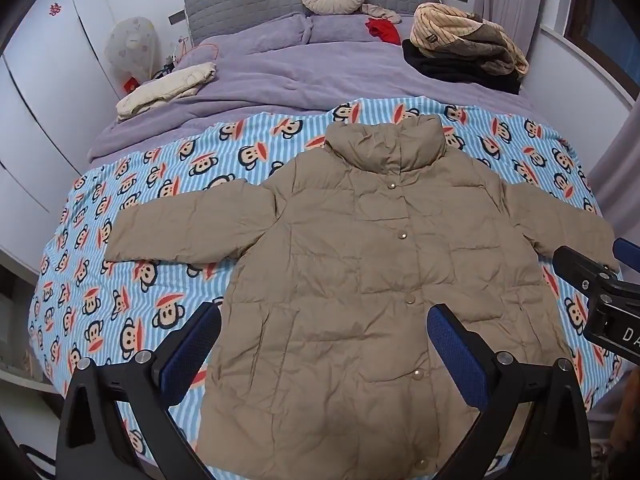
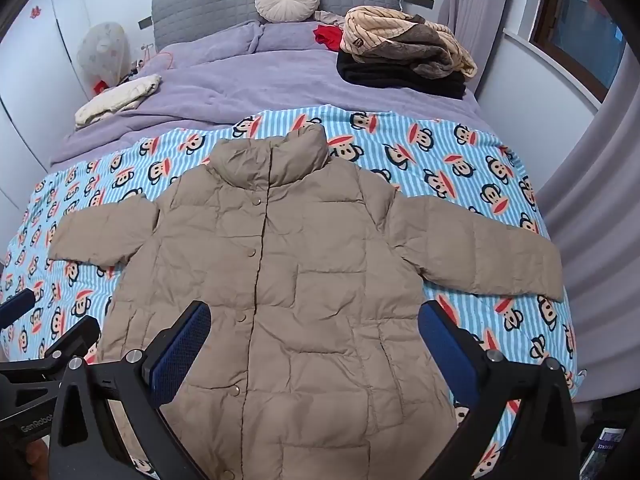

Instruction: Fold large clothes

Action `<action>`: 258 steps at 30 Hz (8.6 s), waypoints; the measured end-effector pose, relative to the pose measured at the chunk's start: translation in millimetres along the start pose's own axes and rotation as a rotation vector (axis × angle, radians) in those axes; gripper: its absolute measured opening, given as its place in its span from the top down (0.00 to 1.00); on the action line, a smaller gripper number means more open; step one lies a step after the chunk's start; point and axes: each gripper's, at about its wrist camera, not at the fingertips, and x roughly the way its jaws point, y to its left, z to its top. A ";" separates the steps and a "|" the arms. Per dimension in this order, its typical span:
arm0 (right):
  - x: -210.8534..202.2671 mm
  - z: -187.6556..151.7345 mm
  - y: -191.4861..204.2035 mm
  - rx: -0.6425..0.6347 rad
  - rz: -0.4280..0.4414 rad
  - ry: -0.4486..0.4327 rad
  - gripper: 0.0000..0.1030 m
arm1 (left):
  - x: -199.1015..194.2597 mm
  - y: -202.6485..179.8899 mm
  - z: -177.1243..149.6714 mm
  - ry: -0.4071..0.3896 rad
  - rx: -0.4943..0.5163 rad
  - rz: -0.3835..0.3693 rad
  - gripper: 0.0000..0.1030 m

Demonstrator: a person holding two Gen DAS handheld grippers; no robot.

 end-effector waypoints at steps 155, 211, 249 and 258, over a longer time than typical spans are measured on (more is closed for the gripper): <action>149.5 -31.6 158.2 -0.063 0.236 0.483 0.00 | 295.8 349.4 -12.5 0.181 -0.765 -0.212 0.00; 233.9 34.8 26.9 0.251 0.259 0.323 0.45 | 195.0 -14.0 44.4 0.009 0.189 -0.196 0.08; 292.1 41.1 20.5 0.500 0.364 0.245 0.62 | 299.4 186.5 114.7 0.139 -0.466 -0.709 0.81; 296.5 49.5 47.0 0.434 0.353 0.246 0.61 | 320.0 205.1 100.6 0.170 -0.354 -0.314 0.81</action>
